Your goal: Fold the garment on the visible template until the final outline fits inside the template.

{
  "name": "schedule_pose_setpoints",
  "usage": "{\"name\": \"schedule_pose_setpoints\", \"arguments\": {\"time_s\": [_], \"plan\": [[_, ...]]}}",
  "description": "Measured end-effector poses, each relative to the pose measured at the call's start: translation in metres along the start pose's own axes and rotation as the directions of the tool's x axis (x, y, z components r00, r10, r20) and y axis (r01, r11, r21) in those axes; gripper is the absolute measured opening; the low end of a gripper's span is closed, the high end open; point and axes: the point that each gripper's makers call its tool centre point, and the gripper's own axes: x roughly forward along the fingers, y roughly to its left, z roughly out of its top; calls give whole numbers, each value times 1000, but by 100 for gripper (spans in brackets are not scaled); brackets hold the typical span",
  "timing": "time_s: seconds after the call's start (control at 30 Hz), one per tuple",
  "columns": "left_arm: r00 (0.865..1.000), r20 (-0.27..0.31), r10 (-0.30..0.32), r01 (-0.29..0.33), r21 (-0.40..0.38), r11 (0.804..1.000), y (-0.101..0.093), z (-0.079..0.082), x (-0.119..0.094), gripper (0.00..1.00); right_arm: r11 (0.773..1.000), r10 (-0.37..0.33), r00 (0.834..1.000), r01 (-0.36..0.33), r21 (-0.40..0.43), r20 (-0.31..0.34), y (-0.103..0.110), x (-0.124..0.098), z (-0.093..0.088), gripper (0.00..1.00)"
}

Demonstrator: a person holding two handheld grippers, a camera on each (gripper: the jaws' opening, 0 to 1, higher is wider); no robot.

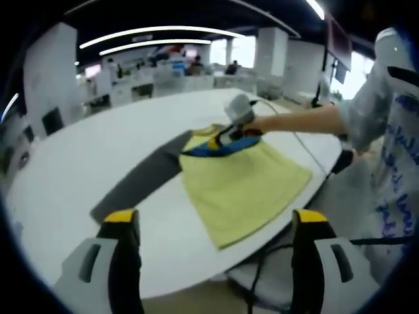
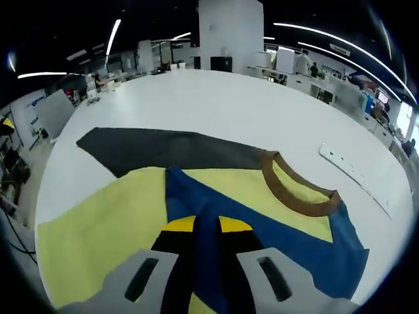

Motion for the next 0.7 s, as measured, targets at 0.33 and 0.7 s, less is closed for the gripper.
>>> {"name": "schedule_pose_setpoints", "arguments": {"time_s": [0.33, 0.7], "plan": [[1000, 3, 18, -18, 2, 1000, 2, 1, -3, 91, 998, 61, 998, -62, 32, 16, 25, 2, 2, 4], [1000, 13, 14, -14, 1, 1000, 0, 3, -3, 90, 987, 159, 987, -159, 38, 8, 56, 4, 1, 1]]}}
